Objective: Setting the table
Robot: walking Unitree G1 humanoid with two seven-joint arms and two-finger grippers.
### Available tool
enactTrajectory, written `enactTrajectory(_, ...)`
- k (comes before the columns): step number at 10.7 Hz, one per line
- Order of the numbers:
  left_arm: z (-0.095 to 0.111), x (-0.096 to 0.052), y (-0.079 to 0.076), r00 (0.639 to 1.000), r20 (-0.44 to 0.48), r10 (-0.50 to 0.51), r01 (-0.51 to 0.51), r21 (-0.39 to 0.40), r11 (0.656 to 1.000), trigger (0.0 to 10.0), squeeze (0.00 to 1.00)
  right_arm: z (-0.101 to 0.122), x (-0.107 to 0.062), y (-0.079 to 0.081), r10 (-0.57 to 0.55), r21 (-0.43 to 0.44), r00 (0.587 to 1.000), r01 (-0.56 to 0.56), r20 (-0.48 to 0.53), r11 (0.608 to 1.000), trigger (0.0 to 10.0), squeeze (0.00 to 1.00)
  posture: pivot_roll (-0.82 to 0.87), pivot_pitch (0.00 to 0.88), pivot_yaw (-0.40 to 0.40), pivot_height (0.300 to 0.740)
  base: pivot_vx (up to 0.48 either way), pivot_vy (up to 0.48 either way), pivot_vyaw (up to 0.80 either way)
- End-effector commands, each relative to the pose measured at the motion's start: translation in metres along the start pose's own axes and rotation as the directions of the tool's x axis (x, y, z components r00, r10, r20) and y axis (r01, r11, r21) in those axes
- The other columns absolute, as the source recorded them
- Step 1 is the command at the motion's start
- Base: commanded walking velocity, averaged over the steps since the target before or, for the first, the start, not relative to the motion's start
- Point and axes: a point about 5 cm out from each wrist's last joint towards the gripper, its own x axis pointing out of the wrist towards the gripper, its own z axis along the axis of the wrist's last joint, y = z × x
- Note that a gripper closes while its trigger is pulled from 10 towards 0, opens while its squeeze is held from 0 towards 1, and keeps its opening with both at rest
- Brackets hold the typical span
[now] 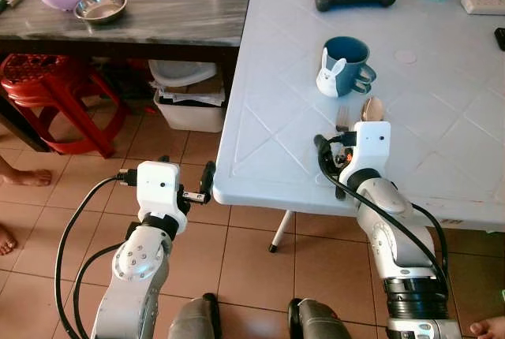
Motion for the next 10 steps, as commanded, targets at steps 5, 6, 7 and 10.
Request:
enactTrajectory(5,0.001,-0.001,-0.001,1.0,-0.01,-0.012,0.012,-0.001,1.0,10.0,0.0,-0.012,0.016,-0.025,-0.056,-0.052,0.981,0.047,-0.186,0.998,0.0,0.0,0.01,0.195,0.058,0.74,0.0,0.0,0.0)
enactTrajectory(6,0.0,-0.001,-0.001,1.0,-0.012,-0.013,0.013,-0.002,1.0,10.0,0.0,-0.013,0.017,-0.028,-0.059,-0.067,0.978,0.046,-0.202,0.997,0.0,0.0,0.01,0.196,0.058,0.74,0.0,0.0,0.0)
enactTrajectory(7,0.0,-0.001,-0.001,1.0,-0.013,-0.014,0.014,-0.003,1.0,10.0,0.0,-0.016,0.016,-0.029,-0.058,-0.071,0.972,0.043,-0.226,0.997,0.0,0.0,0.01,0.196,0.057,0.74,0.0,0.0,0.0)
enactTrajectory(10,0.0,-0.001,-0.001,1.0,-0.014,-0.015,0.015,-0.004,1.0,10.0,0.0,-0.031,0.008,-0.023,-0.05,-0.058,0.964,0.036,-0.26,0.998,0.0,0.0,0.01,0.197,0.058,0.74,0.0,0.0,0.0)
